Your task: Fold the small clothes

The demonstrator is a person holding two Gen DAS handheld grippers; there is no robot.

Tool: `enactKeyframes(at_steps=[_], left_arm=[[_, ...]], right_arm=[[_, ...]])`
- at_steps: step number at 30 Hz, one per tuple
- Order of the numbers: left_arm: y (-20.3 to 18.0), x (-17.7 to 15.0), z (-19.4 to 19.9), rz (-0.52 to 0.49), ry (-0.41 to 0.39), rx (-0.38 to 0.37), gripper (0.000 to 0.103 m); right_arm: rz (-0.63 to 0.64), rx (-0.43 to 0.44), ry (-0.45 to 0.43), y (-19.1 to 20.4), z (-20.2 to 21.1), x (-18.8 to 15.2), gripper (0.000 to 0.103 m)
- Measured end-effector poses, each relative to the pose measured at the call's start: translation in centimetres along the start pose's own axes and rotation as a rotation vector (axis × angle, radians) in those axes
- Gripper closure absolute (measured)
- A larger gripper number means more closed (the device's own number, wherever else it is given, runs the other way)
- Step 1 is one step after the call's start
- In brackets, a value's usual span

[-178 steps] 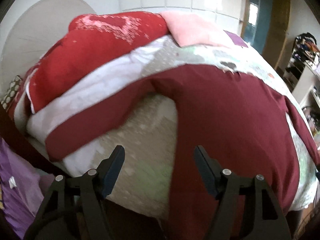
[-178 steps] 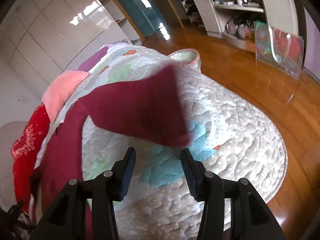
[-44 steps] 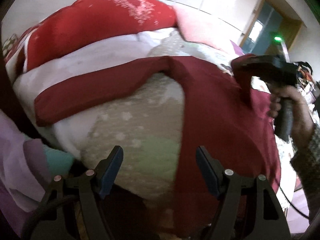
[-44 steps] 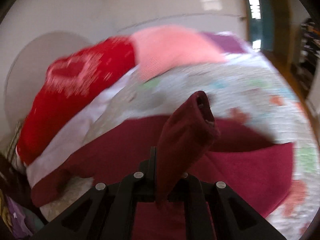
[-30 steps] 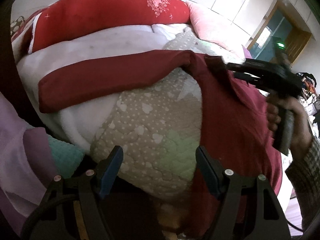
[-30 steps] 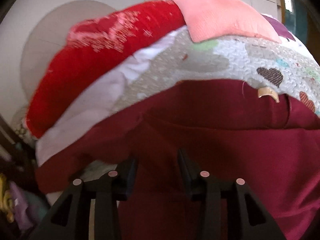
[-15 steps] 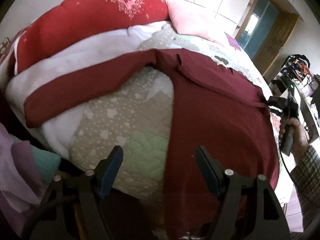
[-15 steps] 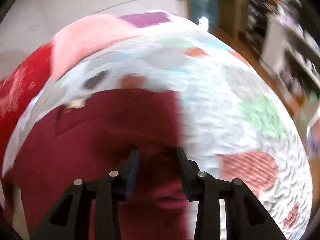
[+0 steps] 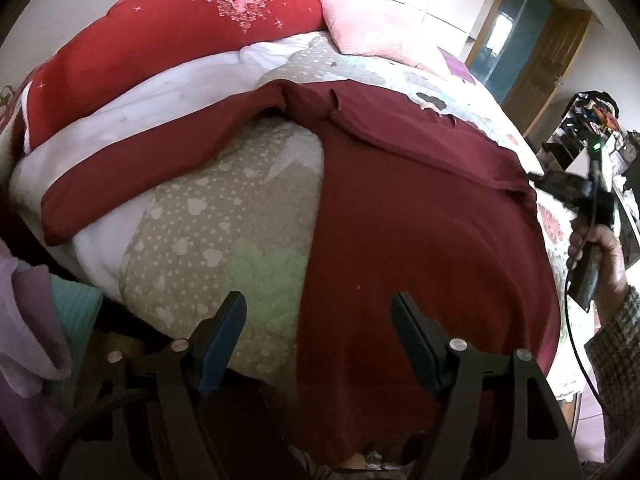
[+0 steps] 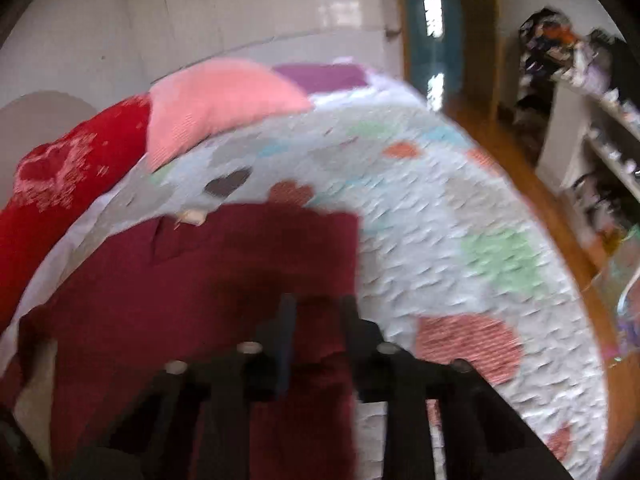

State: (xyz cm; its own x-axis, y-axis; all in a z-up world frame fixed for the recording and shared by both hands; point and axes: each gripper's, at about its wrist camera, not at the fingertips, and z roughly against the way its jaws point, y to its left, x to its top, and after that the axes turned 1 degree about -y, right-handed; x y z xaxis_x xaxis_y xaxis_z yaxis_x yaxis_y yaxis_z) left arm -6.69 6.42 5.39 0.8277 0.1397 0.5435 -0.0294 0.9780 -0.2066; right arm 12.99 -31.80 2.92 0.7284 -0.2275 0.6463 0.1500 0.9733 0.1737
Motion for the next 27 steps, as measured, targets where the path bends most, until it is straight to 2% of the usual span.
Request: enactKeyframes(at_steps=[2, 3, 4, 7, 9, 11, 14, 16, 18, 22, 24, 27], left_arm=[[0.4, 0.0, 0.3, 0.020, -0.008, 0.005, 0.029], [0.7, 0.0, 0.4, 0.028, -0.011, 0.007, 0.029], [1.0, 0.0, 0.6, 0.036, -0.014, 0.011, 0.029], [2.2, -0.2, 0.7, 0.058, -0.022, 0.030, 0.029], [3.3, -0.5, 1.0, 0.089, -0.027, 0.027, 0.029], [4.2, -0.8, 1.8, 0.112, -0.045, 0.030, 0.029], [6.2, -1.2, 3.5, 0.156, -0.085, 0.045, 0.029], [7.9, -1.4, 4.6, 0.199, -0.106, 0.055, 0.029], [10.1, -1.8, 6.0, 0.254, -0.127, 0.069, 0.029], [14.5, -2.4, 10.2, 0.358, -0.204, 0.082, 0.029], [15.9, -2.6, 12.3, 0.375, -0.259, 0.106, 0.029], [17.6, -2.8, 15.1, 0.382, -0.329, 0.144, 0.029]], right_arm=[[-0.016, 0.005, 0.119, -0.4, -2.4, -0.9, 0.082], [-0.021, 0.007, 0.143, -0.7, -3.2, -1.2, 0.082], [-0.023, 0.009, 0.116, -0.8, -2.8, -1.4, 0.082], [0.050, -0.073, 0.091, 0.9, -1.0, -1.5, 0.081], [0.130, -0.059, 0.055, 2.9, 0.7, -1.7, 0.081], [0.200, -0.009, 0.035, 5.7, 2.3, -2.1, 0.079], [0.325, 0.114, 0.014, 11.2, 4.5, -3.1, 0.070], [0.432, 0.199, 0.005, 15.5, 5.5, -4.3, 0.052], [0.558, 0.294, 0.006, 20.8, 6.1, -6.2, 0.045], [0.808, 0.408, 0.016, 29.7, 5.8, -11.0, 0.045], [0.930, 0.434, -0.008, 33.6, 5.3, -13.5, 0.045], [1.048, 0.467, -0.023, 37.6, 4.2, -16.1, 0.045]])
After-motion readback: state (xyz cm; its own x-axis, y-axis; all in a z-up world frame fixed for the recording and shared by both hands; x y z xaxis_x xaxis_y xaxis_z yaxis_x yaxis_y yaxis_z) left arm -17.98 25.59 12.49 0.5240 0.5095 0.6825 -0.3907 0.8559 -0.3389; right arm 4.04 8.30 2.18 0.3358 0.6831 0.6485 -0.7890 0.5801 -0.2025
